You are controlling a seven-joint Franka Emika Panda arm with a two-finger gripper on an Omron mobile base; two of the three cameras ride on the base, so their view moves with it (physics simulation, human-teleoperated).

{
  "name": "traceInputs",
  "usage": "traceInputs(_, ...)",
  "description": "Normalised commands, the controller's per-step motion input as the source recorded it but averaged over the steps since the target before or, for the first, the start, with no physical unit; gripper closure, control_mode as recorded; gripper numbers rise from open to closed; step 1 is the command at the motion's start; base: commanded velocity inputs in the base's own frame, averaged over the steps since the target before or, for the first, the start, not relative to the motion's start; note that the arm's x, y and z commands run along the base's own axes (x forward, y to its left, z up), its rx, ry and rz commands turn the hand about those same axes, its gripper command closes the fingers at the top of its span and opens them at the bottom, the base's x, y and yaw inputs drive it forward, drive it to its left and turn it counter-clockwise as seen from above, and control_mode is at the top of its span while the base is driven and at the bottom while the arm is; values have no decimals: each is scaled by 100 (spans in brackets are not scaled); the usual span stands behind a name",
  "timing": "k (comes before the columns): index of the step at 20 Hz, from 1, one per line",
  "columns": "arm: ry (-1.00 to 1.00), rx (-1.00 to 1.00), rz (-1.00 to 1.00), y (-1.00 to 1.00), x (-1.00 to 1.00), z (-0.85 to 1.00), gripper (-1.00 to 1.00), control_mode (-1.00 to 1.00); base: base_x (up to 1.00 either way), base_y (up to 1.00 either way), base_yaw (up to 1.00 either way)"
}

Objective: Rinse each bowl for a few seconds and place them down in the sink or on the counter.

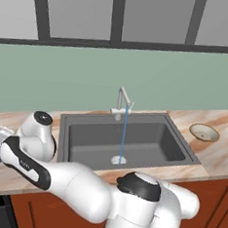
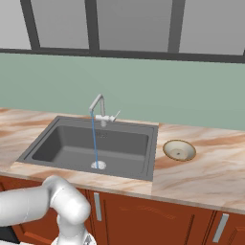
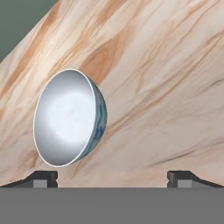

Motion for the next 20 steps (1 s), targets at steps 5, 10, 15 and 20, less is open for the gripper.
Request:
traceInputs(5, 0, 3, -2, 13, 18, -10, -100, -100, 0, 0, 0)
traceInputs(10, 0, 1, -2, 16, 15, -9, -100, -100, 0, 0, 0)
traceInputs(15, 1, 0, -1, 16, 11, -5, -100, -100, 0, 0, 0)
traceInputs(20, 2, 0, -1, 14, 11, -5, -100, -100, 0, 0, 0)
